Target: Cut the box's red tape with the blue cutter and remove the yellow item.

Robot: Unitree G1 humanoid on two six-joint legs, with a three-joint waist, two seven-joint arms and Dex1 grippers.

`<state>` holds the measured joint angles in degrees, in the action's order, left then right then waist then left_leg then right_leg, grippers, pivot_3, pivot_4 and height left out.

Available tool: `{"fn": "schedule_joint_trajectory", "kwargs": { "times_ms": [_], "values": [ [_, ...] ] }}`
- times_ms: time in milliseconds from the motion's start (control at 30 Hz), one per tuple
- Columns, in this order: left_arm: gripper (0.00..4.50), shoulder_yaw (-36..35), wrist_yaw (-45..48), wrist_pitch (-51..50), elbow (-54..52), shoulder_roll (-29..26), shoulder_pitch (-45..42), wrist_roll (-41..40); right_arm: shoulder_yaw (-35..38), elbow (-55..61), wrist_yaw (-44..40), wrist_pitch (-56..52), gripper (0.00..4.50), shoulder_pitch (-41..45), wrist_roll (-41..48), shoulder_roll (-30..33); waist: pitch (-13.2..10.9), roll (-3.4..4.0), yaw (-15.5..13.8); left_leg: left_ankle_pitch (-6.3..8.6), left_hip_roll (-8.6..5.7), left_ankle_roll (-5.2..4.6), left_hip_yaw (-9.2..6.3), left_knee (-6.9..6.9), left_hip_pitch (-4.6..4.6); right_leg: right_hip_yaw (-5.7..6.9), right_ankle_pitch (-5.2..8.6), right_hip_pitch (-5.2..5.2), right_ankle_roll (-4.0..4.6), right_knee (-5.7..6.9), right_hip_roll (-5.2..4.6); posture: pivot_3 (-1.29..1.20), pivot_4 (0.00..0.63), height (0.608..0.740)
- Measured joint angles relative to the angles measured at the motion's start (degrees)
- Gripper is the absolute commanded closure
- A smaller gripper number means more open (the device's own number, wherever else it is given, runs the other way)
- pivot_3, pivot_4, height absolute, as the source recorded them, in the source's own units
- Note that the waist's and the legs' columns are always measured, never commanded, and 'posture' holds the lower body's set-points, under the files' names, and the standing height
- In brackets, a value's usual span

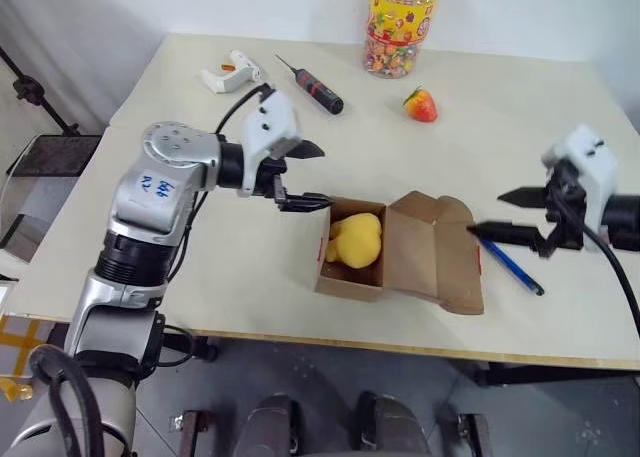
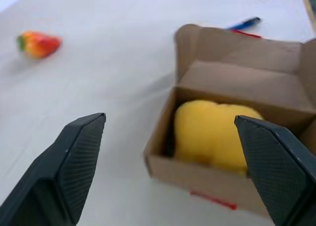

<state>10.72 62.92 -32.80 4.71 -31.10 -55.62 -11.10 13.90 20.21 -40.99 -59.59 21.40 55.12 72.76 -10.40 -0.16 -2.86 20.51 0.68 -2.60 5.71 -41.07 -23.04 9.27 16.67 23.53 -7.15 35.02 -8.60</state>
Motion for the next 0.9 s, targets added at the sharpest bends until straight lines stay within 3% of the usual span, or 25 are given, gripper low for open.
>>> {"fn": "schedule_joint_trajectory", "kwargs": {
  "times_ms": [300, 433, 600, 800, 900],
  "values": [
    [0.05, 13.5, 8.1, 9.2, 5.7, 2.9, 0.0, 5.2, 9.7, 7.7, 1.4, 1.0, 0.0, -8.5, -1.7, -5.4, 0.0, 0.01, -0.3, 0.0, -0.11, 0.0, 0.02, -0.11, -0.01, 0.0, 0.0, 0.0, 0.0, 0.05, 0.03, 0.0, 0.15, 0.74],
    [0.91, 15.7, 8.7, 16.7, 13.8, 5.7, -1.6, 8.6, 13.0, 10.9, 3.4, -0.6, 0.0, -10.9, -1.6, -6.3, 0.0, 0.0, -0.4, 0.0, -0.1, 0.0, -0.05, -0.15, -0.02, 0.02, 0.0, -0.03, 0.0, 0.05, 0.03, 0.0, 0.15, 0.74],
    [2.48, 15.3, 8.2, 21.9, 21.0, 8.5, -3.7, 10.3, 15.4, 13.0, 5.3, -2.0, 0.0, -11.9, -1.1, -7.6, 0.0, 0.0, -0.1, 0.0, -0.11, 0.0, -0.03, -0.14, 0.0, -0.01, 0.0, -0.02, 0.0, 0.09, 0.04, 0.0, 0.15, 0.74],
    [4.31, 13.7, 8.9, 22.4, 21.7, 8.8, -3.8, 10.0, 16.3, 13.7, 5.6, -3.0, 0.0, -13.2, -1.0, -8.0, 0.0, 0.0, -0.1, 0.0, -0.1, 0.0, -0.04, -0.16, 0.0, -0.01, 0.0, -0.03, 0.0, 0.09, 0.03, 0.0, 0.15, 0.74],
    [4.46, 10.9, 8.9, 19.6, 19.7, 8.7, -3.3, 8.1, 16.4, 13.8, 4.9, -2.6, 0.0, -13.4, -1.1, -8.0, 0.0, 0.0, -0.1, 0.0, -0.07, 0.0, -0.05, -0.15, -0.01, -0.01, 0.0, -0.01, 0.0, 0.1, 0.03, 0.0, 0.15, 0.74]
  ]
}}
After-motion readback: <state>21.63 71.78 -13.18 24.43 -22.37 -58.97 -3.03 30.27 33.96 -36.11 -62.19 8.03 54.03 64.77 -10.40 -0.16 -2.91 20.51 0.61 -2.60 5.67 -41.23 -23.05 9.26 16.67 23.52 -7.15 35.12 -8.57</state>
